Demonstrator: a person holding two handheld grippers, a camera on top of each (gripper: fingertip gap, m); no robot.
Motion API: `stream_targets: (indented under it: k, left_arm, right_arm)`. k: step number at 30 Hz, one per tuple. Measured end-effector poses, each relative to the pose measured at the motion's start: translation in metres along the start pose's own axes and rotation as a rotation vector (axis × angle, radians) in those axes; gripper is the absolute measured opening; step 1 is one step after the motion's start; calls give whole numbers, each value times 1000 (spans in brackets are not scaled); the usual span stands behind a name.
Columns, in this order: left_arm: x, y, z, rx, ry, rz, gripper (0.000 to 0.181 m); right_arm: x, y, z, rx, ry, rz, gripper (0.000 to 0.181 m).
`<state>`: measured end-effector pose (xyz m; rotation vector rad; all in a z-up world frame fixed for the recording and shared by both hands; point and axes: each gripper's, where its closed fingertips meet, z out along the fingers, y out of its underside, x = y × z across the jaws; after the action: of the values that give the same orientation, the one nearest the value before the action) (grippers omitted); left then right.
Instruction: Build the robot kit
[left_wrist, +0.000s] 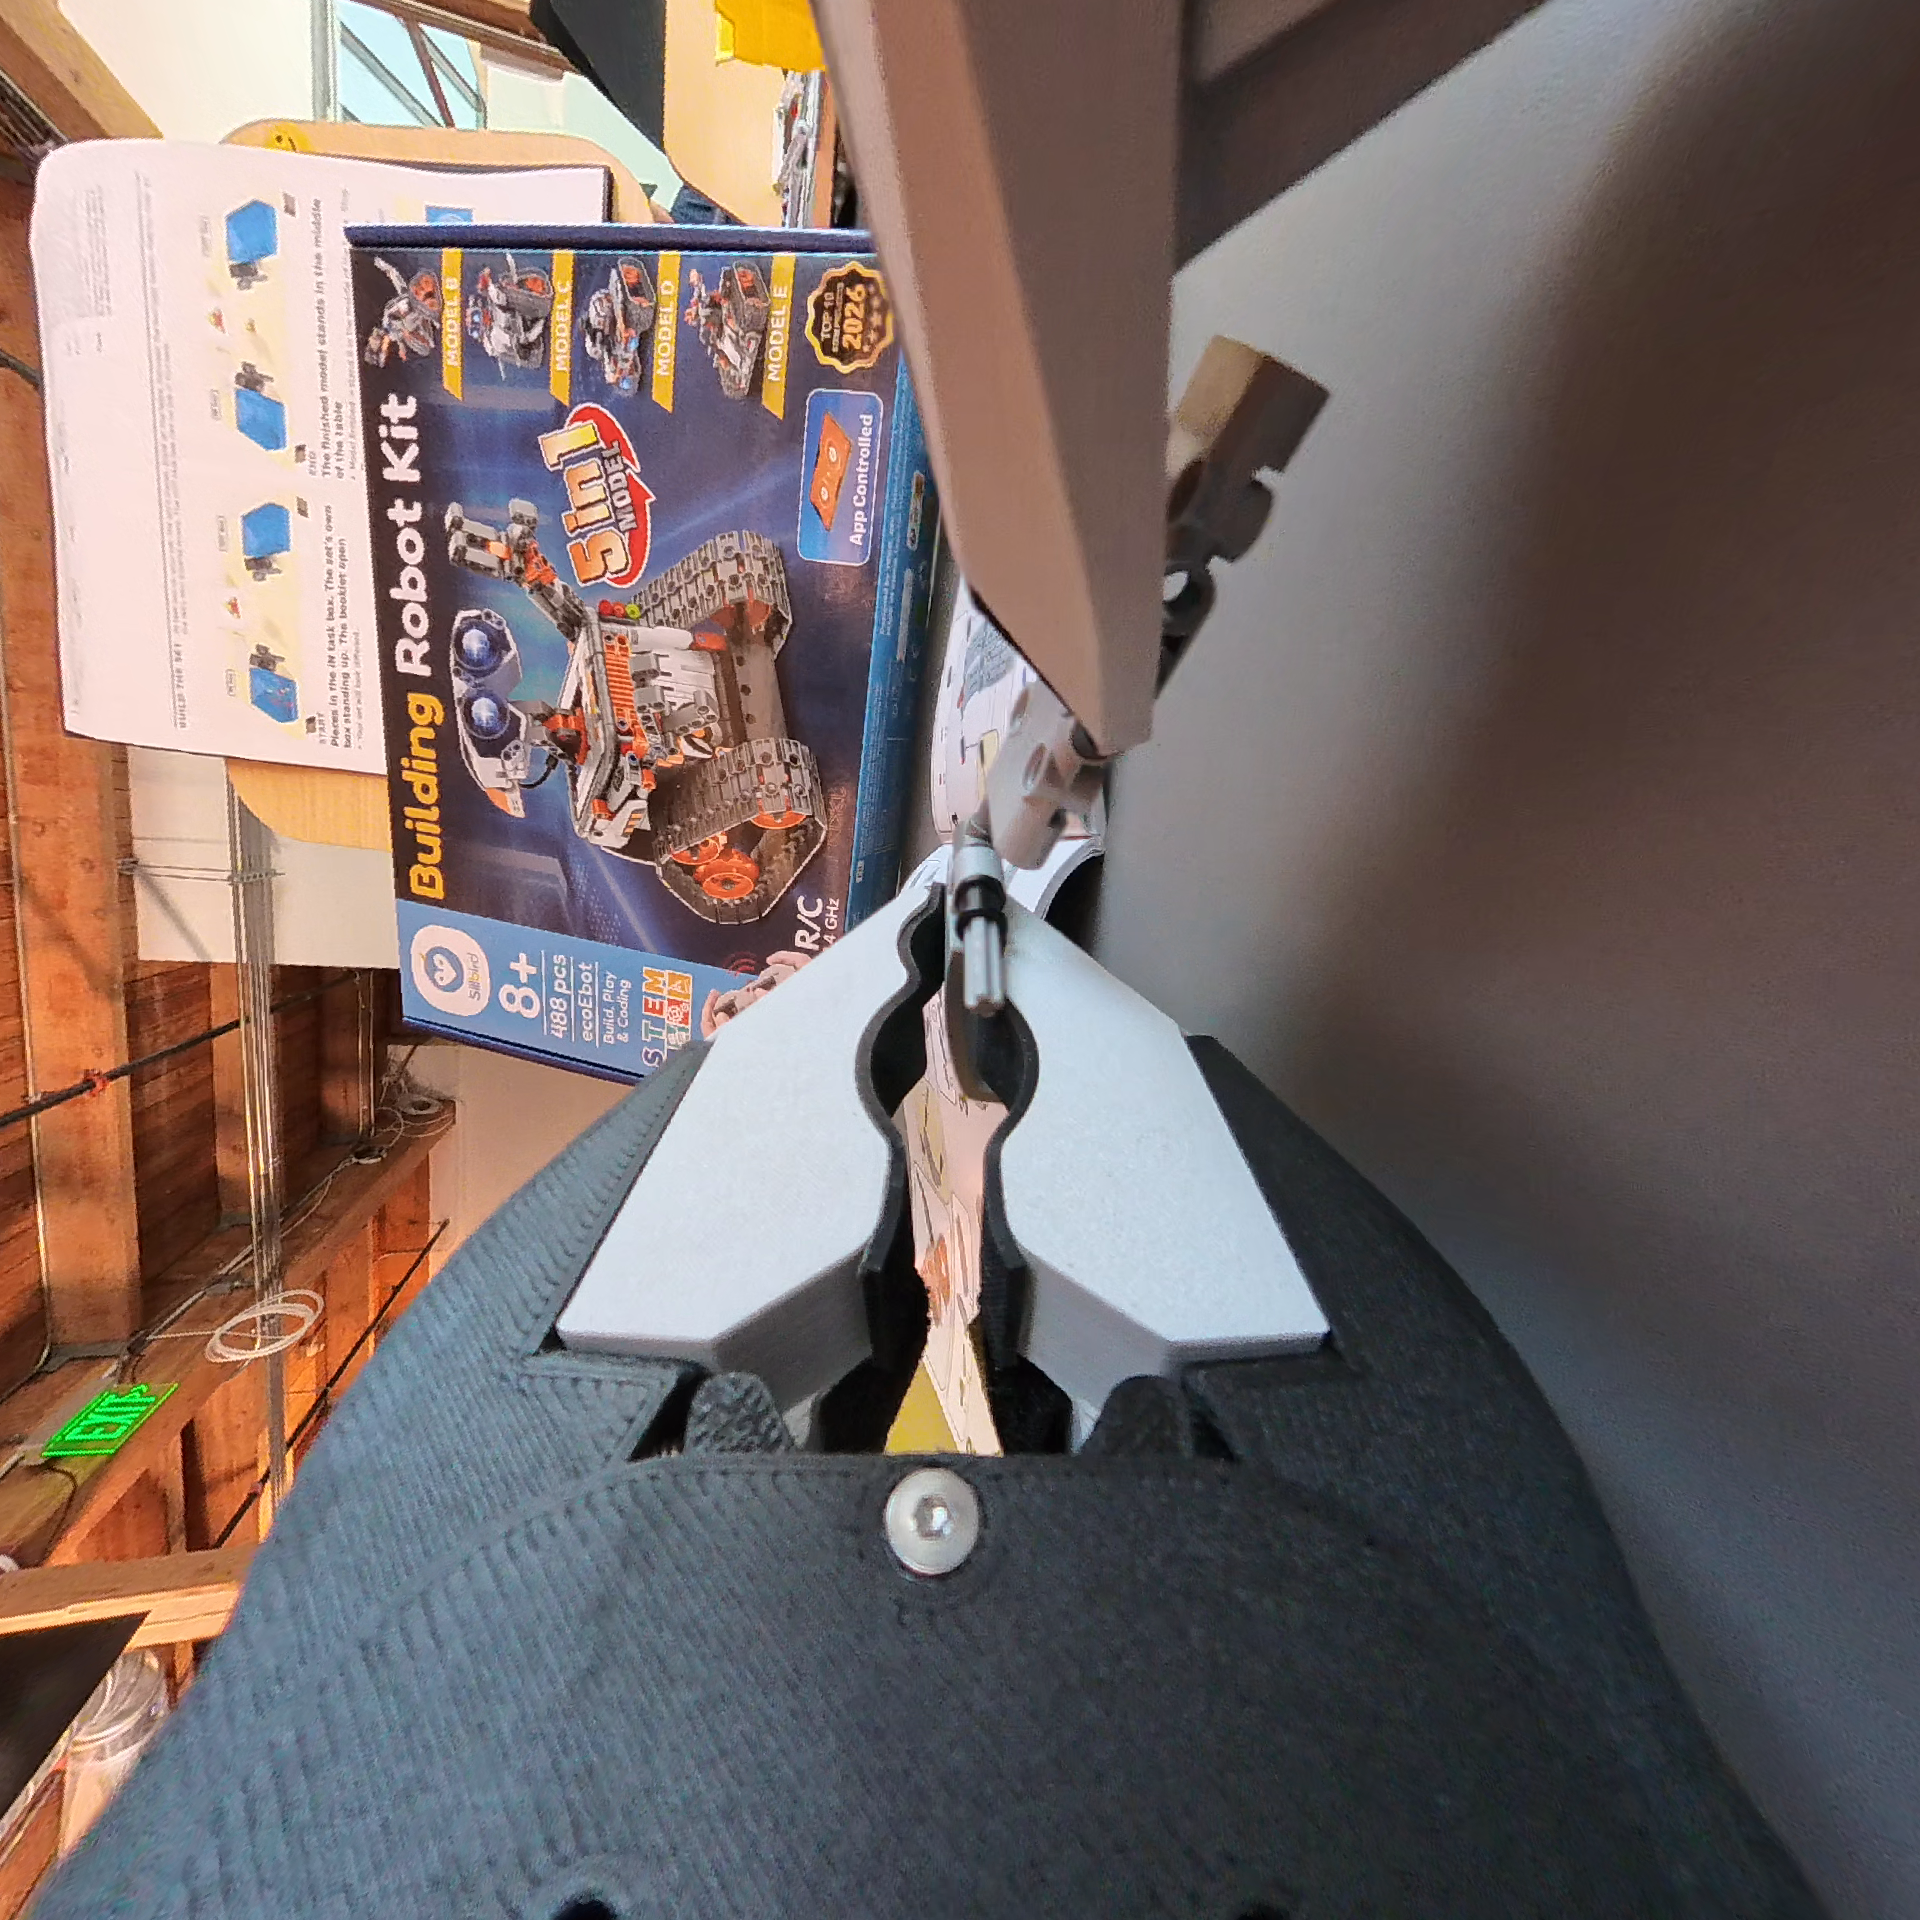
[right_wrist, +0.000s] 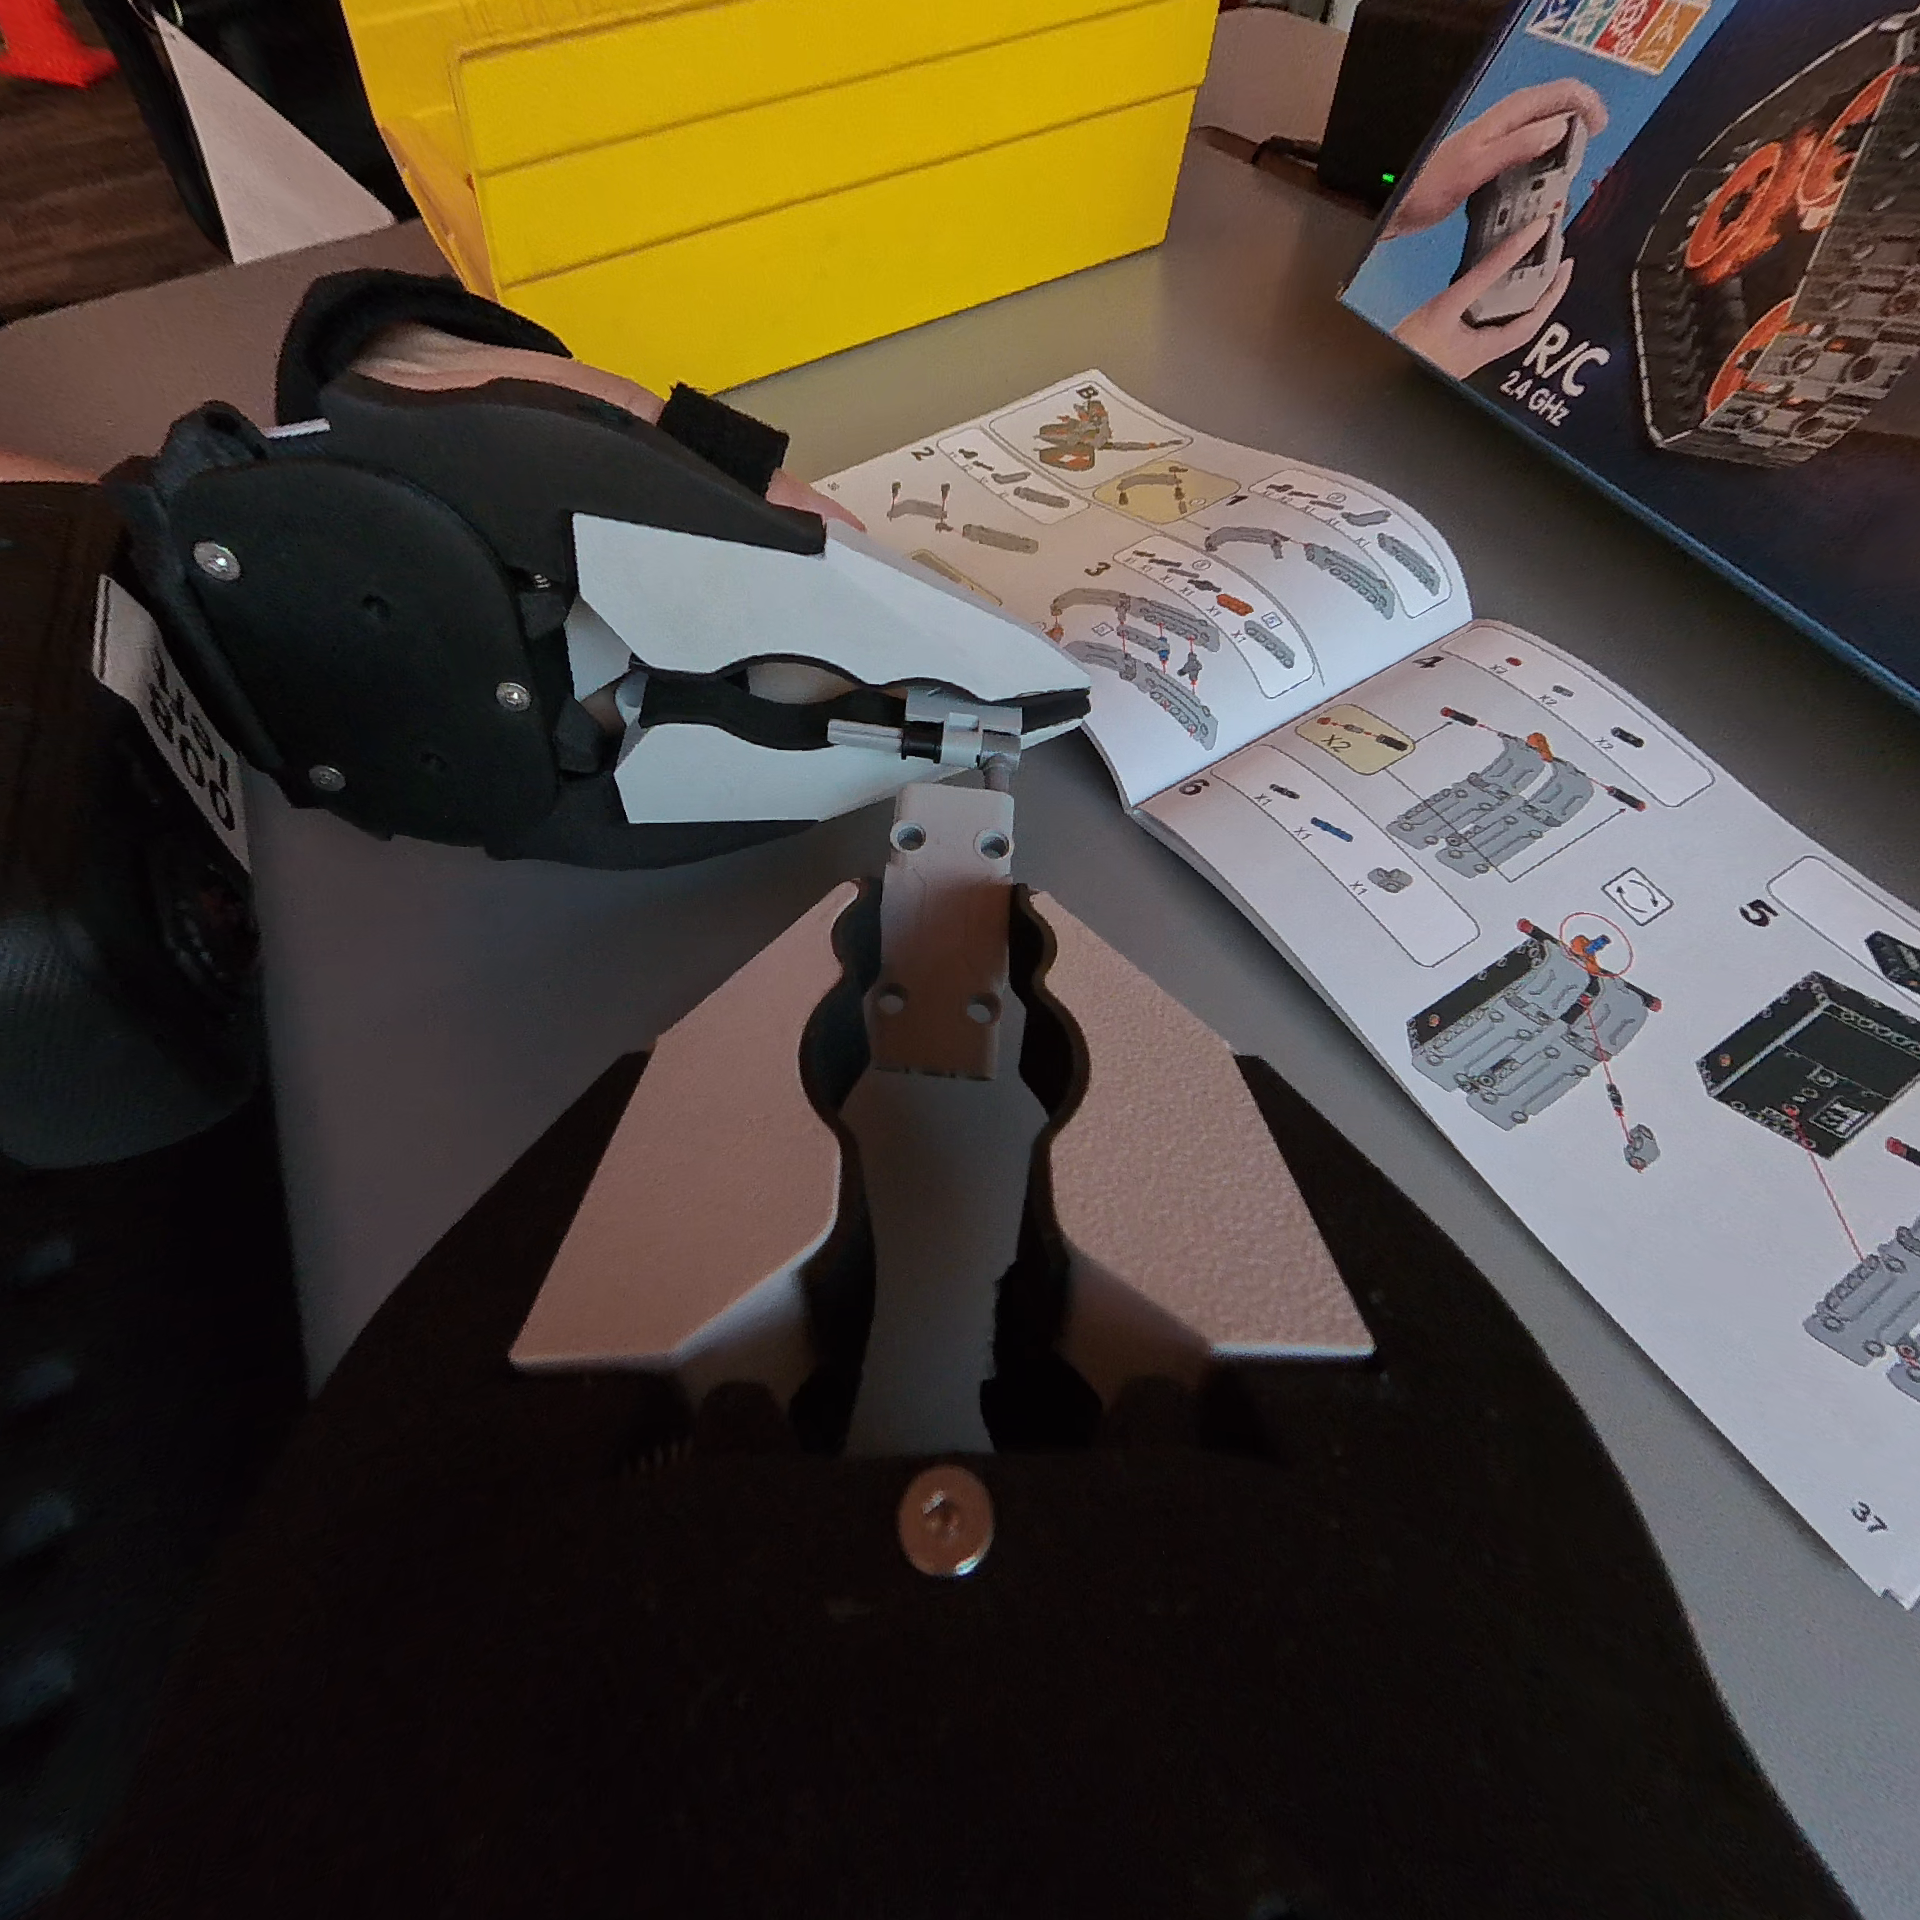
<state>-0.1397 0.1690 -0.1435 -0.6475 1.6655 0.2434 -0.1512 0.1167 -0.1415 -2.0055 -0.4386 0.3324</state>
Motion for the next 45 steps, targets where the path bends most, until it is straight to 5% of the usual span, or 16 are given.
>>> stream_targets:
  k: [10,27,45]
  left_arm:
    - [-1,0,0,-7,-10,22,0]
    - [-10,7,-2,-24,13,-210,0]
    - [-11,2,-6,13,0,-179,0]
  right_arm:
    - [0,-4,-2,32,5,-23,23]
    - [0,-24,-2,149,8,-32,23]
    - [-2,-23,-5,153,-24,-122,23]
